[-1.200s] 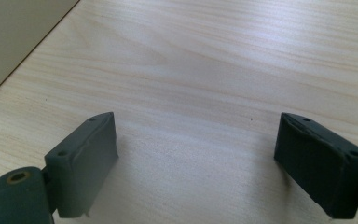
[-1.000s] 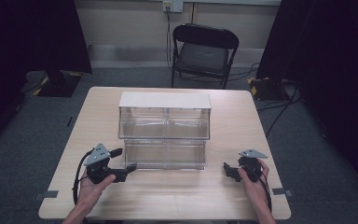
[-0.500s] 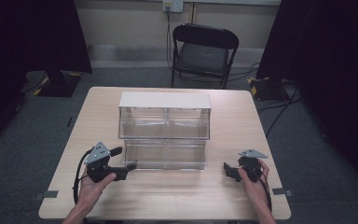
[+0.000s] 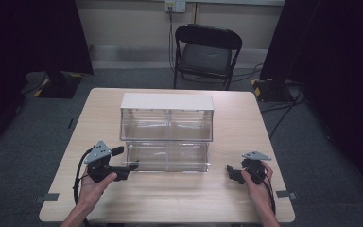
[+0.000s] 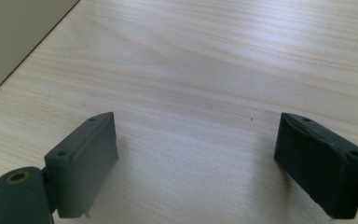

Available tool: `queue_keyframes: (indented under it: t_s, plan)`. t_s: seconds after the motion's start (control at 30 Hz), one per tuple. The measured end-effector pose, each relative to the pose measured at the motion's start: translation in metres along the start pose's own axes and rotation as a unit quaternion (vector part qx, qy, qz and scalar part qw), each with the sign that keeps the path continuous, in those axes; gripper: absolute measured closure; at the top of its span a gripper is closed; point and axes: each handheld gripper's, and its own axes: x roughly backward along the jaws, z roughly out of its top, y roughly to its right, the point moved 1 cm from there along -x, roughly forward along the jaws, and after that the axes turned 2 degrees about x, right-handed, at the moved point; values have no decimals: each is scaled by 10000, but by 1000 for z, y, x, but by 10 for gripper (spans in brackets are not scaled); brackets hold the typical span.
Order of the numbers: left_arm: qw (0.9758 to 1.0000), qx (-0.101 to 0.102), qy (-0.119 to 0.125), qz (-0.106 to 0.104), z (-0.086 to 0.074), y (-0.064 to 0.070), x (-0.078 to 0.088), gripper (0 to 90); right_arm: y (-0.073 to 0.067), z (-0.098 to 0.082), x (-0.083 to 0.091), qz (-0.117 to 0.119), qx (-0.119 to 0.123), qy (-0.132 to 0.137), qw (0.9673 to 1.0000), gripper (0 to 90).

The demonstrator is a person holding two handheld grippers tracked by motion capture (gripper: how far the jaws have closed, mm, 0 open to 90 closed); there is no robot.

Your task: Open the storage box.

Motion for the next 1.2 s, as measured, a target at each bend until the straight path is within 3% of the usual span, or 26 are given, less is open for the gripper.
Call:
queue_keyframes:
  t_s: [0.37,0.47,0.53,0.6,0.73,0.87,1.2]
  plan:
    - [10000,29,50,43,4,-3,2,154,0,0,0,0,0,0,10000,123]
    - [9999,-89,41,50,6,-4,3,155,0,0,0,0,1,0,10000,123]
    - [10000,7,71,52,6,-3,3,155,0,0,0,-1,1,0,10000,123]
    - [10000,-73,16,65,7,-4,4,157,0,0,0,-1,1,0,10000,123]
    - [10000,-10,43,80,6,-3,5,156,0,0,0,0,2,1,10000,123]
    - [9999,-86,34,89,8,-4,5,156,0,0,0,0,1,0,10000,123]
    - [9999,-1,84,85,12,-5,3,155,0,0,0,0,1,0,10000,123]
